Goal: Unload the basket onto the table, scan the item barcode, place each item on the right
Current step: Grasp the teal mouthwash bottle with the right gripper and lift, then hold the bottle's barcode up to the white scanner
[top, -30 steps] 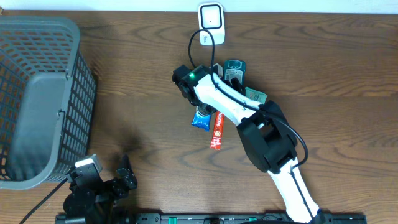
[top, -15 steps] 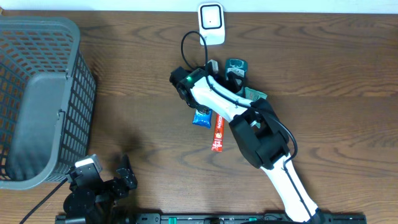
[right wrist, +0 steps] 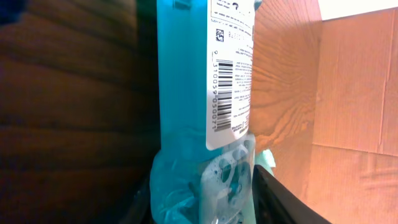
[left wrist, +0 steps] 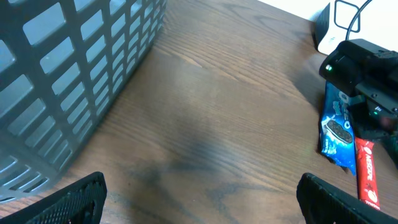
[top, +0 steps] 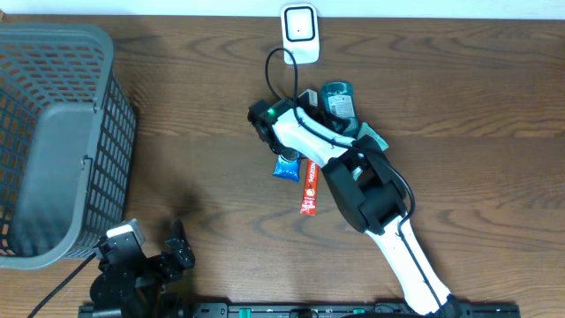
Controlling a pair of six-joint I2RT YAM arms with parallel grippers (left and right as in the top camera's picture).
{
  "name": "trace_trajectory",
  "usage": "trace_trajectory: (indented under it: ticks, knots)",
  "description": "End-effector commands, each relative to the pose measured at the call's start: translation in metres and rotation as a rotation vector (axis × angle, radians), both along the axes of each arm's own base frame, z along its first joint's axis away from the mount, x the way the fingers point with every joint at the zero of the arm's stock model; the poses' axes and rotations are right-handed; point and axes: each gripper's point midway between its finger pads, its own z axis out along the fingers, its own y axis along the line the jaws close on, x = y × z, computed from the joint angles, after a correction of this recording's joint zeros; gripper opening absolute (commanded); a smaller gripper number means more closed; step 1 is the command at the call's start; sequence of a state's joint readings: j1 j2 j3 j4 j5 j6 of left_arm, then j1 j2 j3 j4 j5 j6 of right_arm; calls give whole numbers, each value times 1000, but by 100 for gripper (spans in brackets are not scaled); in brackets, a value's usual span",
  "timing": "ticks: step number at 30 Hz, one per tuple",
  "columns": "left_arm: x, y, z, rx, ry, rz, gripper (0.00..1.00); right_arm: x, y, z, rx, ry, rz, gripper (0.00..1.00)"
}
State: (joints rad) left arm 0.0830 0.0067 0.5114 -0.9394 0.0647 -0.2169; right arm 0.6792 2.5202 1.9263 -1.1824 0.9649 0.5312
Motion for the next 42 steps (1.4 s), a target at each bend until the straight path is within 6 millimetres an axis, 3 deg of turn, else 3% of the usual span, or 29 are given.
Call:
trace_trajectory:
  ticks: [1,3,11,16,24,26,28,30,34,39,42]
  knots:
    - [0,0,-2,-6,8,2,98,-30,-11,-70,118,188,-118,36]
    - [0,0,-2,-6,8,1,98,-29,-14,-70,118,188,-127,28]
    - [0,0,-2,-6,8,1,98,-25,-12,-51,109,207,-130,24]
    - [0,0,-2,-6,8,1,98,-24,5,-32,200,253,-158,17]
    - [0,0,-2,-6,8,1,98,-29,30,-12,351,319,-193,19]
    - [0,0,-2,-6,8,1,98,-26,28,-10,336,305,-187,31]
    - [0,0,-2,-6,8,1,98,-25,24,-7,314,297,-183,55]
    - [0,0,-2,-6,8,1,98,-24,21,-4,293,290,-180,69]
    - [0,0,-2,-6,8,1,98,-16,18,12,271,257,-170,74]
    - [0,0,-2,-7,8,1,98,19,-1,32,172,150,-98,95]
    - [0,0,-2,-7,8,1,98,36,-15,31,169,129,-91,99]
